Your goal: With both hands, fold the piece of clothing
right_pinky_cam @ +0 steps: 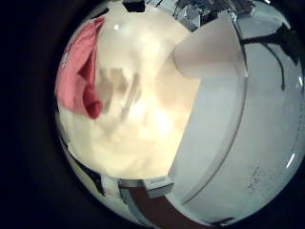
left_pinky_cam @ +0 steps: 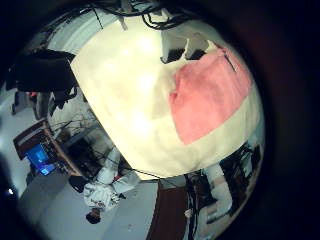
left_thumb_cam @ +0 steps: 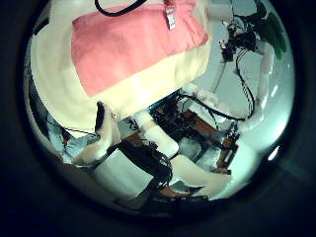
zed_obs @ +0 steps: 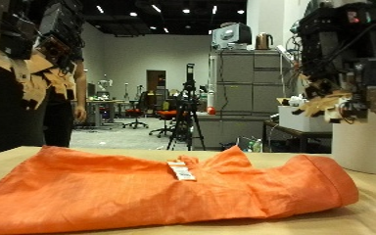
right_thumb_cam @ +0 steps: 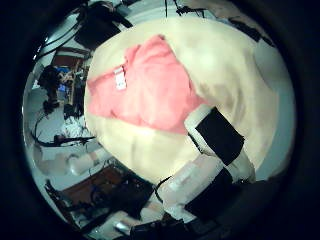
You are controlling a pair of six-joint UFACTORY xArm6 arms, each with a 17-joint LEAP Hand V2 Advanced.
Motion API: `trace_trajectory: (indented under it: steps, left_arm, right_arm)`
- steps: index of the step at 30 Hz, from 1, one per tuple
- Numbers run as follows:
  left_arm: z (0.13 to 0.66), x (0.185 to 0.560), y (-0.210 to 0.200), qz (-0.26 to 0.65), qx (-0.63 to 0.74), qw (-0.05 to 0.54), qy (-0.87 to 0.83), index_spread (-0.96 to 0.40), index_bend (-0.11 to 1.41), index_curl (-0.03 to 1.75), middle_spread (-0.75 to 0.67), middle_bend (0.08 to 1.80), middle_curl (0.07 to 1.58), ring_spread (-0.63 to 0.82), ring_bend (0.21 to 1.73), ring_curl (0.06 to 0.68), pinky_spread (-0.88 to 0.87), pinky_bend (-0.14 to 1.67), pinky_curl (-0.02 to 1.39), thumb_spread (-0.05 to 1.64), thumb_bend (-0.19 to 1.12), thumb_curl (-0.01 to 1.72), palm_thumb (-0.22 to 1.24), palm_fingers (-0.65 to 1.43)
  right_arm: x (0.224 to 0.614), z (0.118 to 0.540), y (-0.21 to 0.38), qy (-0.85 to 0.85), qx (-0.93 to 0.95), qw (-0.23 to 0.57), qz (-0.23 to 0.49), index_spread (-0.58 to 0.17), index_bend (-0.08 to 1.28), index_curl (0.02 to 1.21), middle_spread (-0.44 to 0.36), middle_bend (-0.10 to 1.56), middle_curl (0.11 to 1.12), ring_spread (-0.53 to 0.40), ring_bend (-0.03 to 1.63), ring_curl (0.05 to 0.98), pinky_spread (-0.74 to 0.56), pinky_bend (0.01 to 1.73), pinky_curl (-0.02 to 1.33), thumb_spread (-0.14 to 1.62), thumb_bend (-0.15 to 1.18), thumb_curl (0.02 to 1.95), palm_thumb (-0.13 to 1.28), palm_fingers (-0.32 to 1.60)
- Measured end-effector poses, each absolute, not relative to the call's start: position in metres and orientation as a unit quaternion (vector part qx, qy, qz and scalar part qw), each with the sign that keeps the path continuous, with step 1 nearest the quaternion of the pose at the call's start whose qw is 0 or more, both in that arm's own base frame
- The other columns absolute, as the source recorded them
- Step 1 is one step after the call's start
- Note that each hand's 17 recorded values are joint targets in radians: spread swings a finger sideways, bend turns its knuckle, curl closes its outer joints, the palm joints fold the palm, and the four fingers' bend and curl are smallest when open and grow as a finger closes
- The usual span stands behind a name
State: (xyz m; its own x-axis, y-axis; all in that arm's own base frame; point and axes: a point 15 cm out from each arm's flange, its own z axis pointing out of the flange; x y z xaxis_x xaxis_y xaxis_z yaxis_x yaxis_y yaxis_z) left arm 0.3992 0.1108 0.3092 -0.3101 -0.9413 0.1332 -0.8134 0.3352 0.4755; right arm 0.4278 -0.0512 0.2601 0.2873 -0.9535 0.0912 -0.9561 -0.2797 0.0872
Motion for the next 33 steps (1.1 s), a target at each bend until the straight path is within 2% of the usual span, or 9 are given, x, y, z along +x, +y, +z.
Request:
trace_trajectory:
  steps: [5, 11, 15, 20, 23, 26, 30, 33]
  left_arm:
    - [0.292, 0.372, 0.092, -0.175, 0.540, 0.227, -0.791, 0.16, 0.13, 0.32, 0.49, 0.16, 0.31, 0.57, 0.52, 0.203, 0.56, 0.41, 0.30, 1.05, -0.02, 0.49, 0.63, -0.12]
    - [0.249, 0.344, 0.061, -0.172, 0.524, 0.245, -0.798, 0.15, 0.13, 0.28, 0.48, 0.16, 0.28, 0.58, 0.49, 0.195, 0.56, 0.38, 0.30, 1.07, -0.02, 0.47, 0.63, -0.11]
    - [0.240, 0.338, 0.049, -0.169, 0.528, 0.231, -0.800, 0.15, 0.14, 0.27, 0.48, 0.17, 0.26, 0.58, 0.47, 0.194, 0.56, 0.36, 0.29, 1.07, -0.02, 0.47, 0.63, -0.10]
    - [0.240, 0.325, 0.047, -0.182, 0.525, 0.235, -0.797, 0.15, 0.14, 0.25, 0.47, 0.17, 0.25, 0.59, 0.46, 0.194, 0.56, 0.34, 0.30, 1.07, -0.02, 0.46, 0.63, -0.09]
    - [0.243, 0.319, 0.050, -0.185, 0.525, 0.231, -0.798, 0.15, 0.14, 0.25, 0.47, 0.17, 0.24, 0.59, 0.46, 0.196, 0.56, 0.34, 0.30, 1.07, -0.02, 0.46, 0.63, -0.09]
    - [0.246, 0.316, 0.051, -0.183, 0.527, 0.227, -0.798, 0.15, 0.14, 0.24, 0.47, 0.17, 0.23, 0.59, 0.45, 0.197, 0.57, 0.33, 0.30, 1.07, -0.02, 0.45, 0.63, -0.08]
    - [0.251, 0.315, 0.051, -0.181, 0.530, 0.221, -0.798, 0.15, 0.15, 0.24, 0.46, 0.17, 0.23, 0.59, 0.44, 0.198, 0.57, 0.33, 0.30, 1.07, -0.02, 0.45, 0.63, -0.08]
    - [0.250, 0.311, 0.055, -0.183, 0.528, 0.224, -0.798, 0.15, 0.15, 0.24, 0.46, 0.17, 0.23, 0.60, 0.44, 0.200, 0.57, 0.32, 0.30, 1.07, -0.02, 0.45, 0.64, -0.08]
  right_arm:
    - [0.401, 0.229, -0.075, -0.603, 0.794, 0.079, -0.023, -0.387, 0.27, 0.41, -0.218, 0.41, 0.40, -0.087, 0.50, 0.319, 0.08, 0.32, 0.47, 1.56, 0.00, 0.21, 0.62, 0.20]
    - [0.377, 0.182, -0.057, -0.559, 0.821, 0.074, -0.087, -0.407, 0.27, 0.40, -0.276, 0.30, 0.36, -0.030, 0.34, 0.266, 0.11, 0.28, 0.43, 1.59, 0.01, 0.19, 0.62, 0.13]
    - [0.380, 0.158, -0.038, -0.539, 0.832, 0.080, -0.105, -0.384, 0.25, 0.40, -0.201, 0.24, 0.35, 0.005, 0.28, 0.247, 0.14, 0.26, 0.40, 1.57, -0.01, 0.18, 0.58, 0.12]
    - [0.377, 0.137, -0.016, -0.519, 0.840, 0.102, -0.123, -0.348, 0.23, 0.39, -0.173, 0.21, 0.34, 0.040, 0.22, 0.233, 0.18, 0.21, 0.37, 1.53, -0.02, 0.16, 0.46, 0.14]
    - [0.375, 0.129, -0.025, -0.523, 0.834, 0.123, -0.125, -0.322, 0.22, 0.38, -0.134, 0.20, 0.34, 0.059, 0.19, 0.225, 0.20, 0.19, 0.36, 1.47, -0.03, 0.15, 0.36, 0.17]
    - [0.376, 0.130, -0.038, -0.532, 0.828, 0.135, -0.115, -0.314, 0.22, 0.38, -0.118, 0.20, 0.34, 0.077, 0.18, 0.218, 0.21, 0.18, 0.34, 1.44, -0.02, 0.15, 0.31, 0.18]
    - [0.379, 0.142, -0.048, -0.542, 0.825, 0.126, -0.102, -0.309, 0.20, 0.38, -0.046, 0.20, 0.34, 0.105, 0.19, 0.214, 0.23, 0.18, 0.33, 1.41, -0.01, 0.16, 0.28, 0.19]
    - [0.380, 0.154, -0.050, -0.548, 0.823, 0.118, -0.089, -0.322, 0.19, 0.37, -0.024, 0.19, 0.34, 0.119, 0.19, 0.216, 0.25, 0.18, 0.32, 1.40, -0.01, 0.17, 0.28, 0.20]
